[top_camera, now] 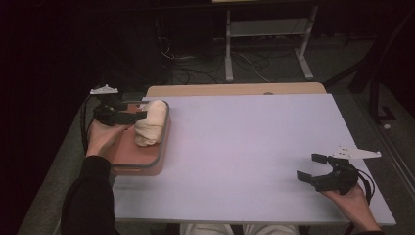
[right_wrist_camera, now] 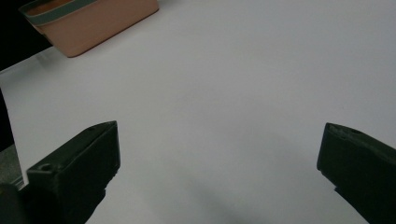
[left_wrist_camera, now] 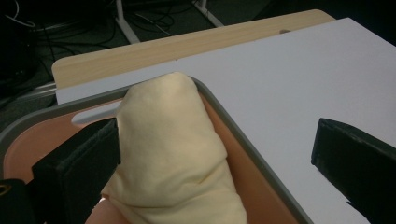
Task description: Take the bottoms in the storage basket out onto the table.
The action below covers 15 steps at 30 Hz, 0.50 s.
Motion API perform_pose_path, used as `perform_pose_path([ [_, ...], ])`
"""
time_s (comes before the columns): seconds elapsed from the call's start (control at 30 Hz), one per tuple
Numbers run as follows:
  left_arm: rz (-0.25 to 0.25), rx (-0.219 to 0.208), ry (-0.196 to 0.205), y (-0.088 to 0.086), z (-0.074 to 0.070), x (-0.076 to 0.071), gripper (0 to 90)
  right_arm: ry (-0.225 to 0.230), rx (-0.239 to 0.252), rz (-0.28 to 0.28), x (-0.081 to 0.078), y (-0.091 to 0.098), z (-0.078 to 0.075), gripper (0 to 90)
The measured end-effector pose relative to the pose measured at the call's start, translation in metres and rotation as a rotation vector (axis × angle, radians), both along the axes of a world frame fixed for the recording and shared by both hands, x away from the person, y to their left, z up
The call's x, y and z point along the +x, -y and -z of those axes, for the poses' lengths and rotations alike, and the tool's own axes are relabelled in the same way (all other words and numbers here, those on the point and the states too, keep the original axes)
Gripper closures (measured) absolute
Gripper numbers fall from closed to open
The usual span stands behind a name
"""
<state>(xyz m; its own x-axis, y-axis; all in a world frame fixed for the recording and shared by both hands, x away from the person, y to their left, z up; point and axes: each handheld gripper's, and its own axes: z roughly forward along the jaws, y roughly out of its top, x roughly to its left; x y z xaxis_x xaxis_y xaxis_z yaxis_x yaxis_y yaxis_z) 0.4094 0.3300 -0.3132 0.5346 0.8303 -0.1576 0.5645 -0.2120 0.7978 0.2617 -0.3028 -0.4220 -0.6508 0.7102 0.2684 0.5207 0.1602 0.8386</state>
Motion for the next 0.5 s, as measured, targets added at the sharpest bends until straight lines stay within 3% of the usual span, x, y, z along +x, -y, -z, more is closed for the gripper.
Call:
perform_pose_path([
  [0.5,-0.046,-0.051,-0.051,-0.006,0.018,0.023,1.0,0.001,0.001,0.003,0.000,0.000,0.000,0.0],
])
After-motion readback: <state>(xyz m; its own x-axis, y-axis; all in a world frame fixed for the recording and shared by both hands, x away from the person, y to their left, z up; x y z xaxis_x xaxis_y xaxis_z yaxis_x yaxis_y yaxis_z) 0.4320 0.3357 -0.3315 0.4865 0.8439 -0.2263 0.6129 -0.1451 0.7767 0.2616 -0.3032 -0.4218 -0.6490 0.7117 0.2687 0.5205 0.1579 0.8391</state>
